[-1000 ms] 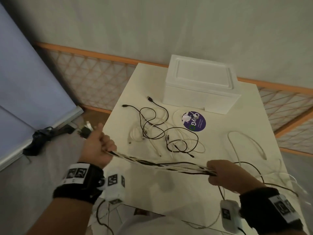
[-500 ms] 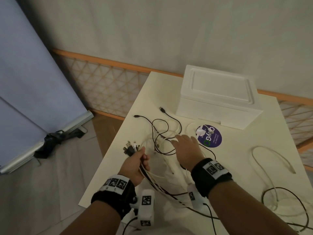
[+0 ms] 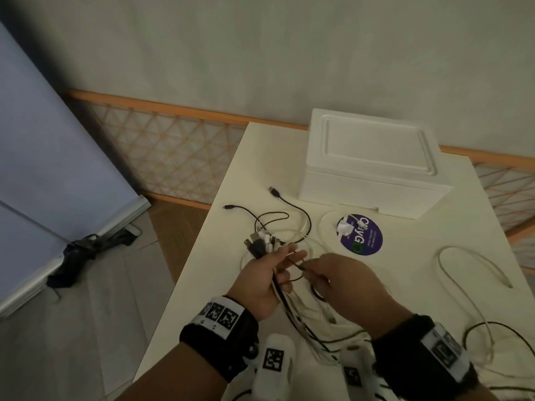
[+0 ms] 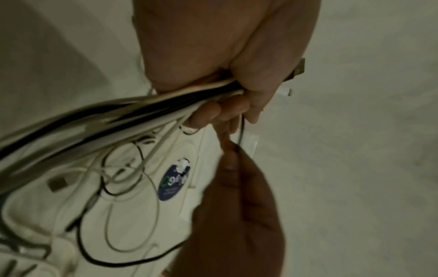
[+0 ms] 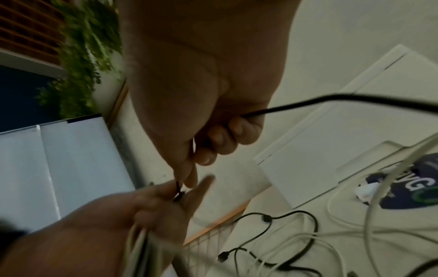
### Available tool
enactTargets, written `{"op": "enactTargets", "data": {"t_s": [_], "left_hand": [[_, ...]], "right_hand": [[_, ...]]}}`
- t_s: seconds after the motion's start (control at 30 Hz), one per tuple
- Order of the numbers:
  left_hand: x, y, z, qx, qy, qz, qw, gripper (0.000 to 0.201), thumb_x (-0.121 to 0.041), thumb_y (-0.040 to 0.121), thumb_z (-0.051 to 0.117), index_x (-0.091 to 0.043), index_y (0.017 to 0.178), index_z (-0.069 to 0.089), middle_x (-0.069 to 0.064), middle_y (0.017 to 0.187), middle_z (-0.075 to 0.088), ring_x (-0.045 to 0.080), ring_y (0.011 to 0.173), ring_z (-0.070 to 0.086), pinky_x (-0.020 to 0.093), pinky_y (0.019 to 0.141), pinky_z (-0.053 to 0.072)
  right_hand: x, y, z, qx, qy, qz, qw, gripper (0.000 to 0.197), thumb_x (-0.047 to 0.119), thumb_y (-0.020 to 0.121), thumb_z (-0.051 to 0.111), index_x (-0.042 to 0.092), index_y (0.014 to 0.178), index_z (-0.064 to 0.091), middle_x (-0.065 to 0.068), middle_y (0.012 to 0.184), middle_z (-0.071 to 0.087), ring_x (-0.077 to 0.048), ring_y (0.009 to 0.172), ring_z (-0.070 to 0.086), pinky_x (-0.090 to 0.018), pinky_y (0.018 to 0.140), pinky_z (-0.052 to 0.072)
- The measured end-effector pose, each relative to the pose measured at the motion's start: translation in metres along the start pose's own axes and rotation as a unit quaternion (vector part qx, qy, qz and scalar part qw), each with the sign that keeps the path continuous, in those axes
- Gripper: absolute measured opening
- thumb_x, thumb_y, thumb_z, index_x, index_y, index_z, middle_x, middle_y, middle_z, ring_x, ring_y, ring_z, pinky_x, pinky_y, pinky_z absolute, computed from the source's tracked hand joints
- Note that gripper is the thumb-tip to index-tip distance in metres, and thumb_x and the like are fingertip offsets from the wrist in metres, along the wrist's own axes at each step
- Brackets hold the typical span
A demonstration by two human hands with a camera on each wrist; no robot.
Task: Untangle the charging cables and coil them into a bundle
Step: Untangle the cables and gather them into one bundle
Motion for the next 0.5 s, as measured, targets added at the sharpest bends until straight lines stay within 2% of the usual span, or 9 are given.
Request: {"op": "enactTargets", "data": {"t_s": [0.07,0.1,0.13,0.2,0.27,0.33,0.4,0.5], "left_hand": [[-0.011,0.001,0.008,0.014,-0.023,0.028,0.999,0.021,-0.02,0.088,0.057,-0.009,0.103,0.066,-0.001,0.077,0.07,0.004,0.039,0.034,0.017,0.04,0.03],[-0.019,0.003,0.008,0.017,-0.037,0.043,0.998,0.02,-0.021,0.085,0.058,-0.009,0.099,0.066,-0.004,0.07,0.066,0.003,0.038,0.033,0.017,0.039,0.029],[-0.027,0.004,0.007,0.016,-0.045,0.056,0.997,0.017,-0.021,0.084,0.057,-0.01,0.095,0.065,-0.005,0.066,0.062,0.003,0.037,0.033,0.017,0.039,0.028],[-0.039,0.004,0.001,0.003,-0.05,0.073,0.996,0.015,-0.021,0.092,0.052,-0.011,0.088,0.064,-0.006,0.062,0.058,0.003,0.036,0.032,0.017,0.038,0.027],[-0.048,0.003,-0.007,-0.013,-0.064,0.089,0.994,0.022,-0.021,0.096,0.048,-0.012,0.083,0.063,-0.007,0.06,0.057,0.003,0.035,0.032,0.016,0.037,0.027],[-0.056,0.001,-0.014,-0.027,-0.075,0.107,0.991,0.023,-0.022,0.097,0.047,-0.013,0.082,0.062,-0.007,0.058,0.057,0.003,0.034,0.031,0.016,0.037,0.027],[-0.062,-0.002,-0.022,-0.039,-0.079,0.123,0.988,0.023,-0.023,0.098,0.046,-0.015,0.083,0.061,-0.008,0.059,0.059,0.002,0.034,0.031,0.015,0.037,0.027],[-0.07,-0.008,-0.034,-0.063,-0.085,0.151,0.983,0.025,-0.022,0.098,0.047,-0.015,0.081,0.063,-0.008,0.065,0.063,0.002,0.034,0.032,0.014,0.035,0.027]], "right_hand": [[0.002,-0.019,-0.004,-0.026,-0.019,-0.009,0.999,0.027,0.04,0.083,0.048,0.032,0.089,0.072,0.01,0.068,0.064,-0.009,0.06,0.063,-0.016,0.051,0.041],[-0.004,-0.028,-0.005,-0.025,-0.003,0.011,1.0,0.031,0.043,0.083,0.046,0.033,0.09,0.073,0.012,0.069,0.066,-0.007,0.061,0.064,-0.014,0.053,0.041],[-0.015,-0.038,-0.006,-0.02,0.025,0.042,0.999,0.032,0.046,0.085,0.046,0.032,0.095,0.073,0.012,0.074,0.068,-0.007,0.067,0.065,-0.015,0.058,0.043],[-0.039,-0.058,-0.011,-0.025,0.066,0.109,0.992,0.024,0.041,0.089,0.057,0.03,0.104,0.072,0.011,0.08,0.069,-0.008,0.076,0.064,-0.02,0.069,0.048],[-0.062,-0.076,-0.018,-0.043,0.049,0.152,0.986,0.018,0.03,0.087,0.065,0.029,0.103,0.073,0.016,0.068,0.061,-0.007,0.071,0.06,-0.02,0.066,0.045],[-0.082,-0.089,-0.026,-0.053,0.006,0.197,0.979,0.015,0.028,0.086,0.066,0.03,0.099,0.074,0.014,0.064,0.057,-0.011,0.067,0.059,-0.023,0.061,0.042],[-0.102,-0.101,-0.03,-0.049,-0.018,0.253,0.966,0.014,0.03,0.086,0.065,0.029,0.098,0.074,0.01,0.07,0.062,-0.016,0.073,0.062,-0.026,0.063,0.043],[-0.125,-0.114,-0.025,-0.009,-0.02,0.331,0.944,0.018,0.033,0.088,0.062,0.028,0.101,0.073,0.005,0.095,0.072,-0.019,0.093,0.065,-0.03,0.078,0.048]]}}
Point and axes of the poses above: each hand's wrist, its own y-axis towards the middle knuckle, its own z-axis out of the palm, x = y × z, the point moved 4 cm from there along y, towards the middle knuckle
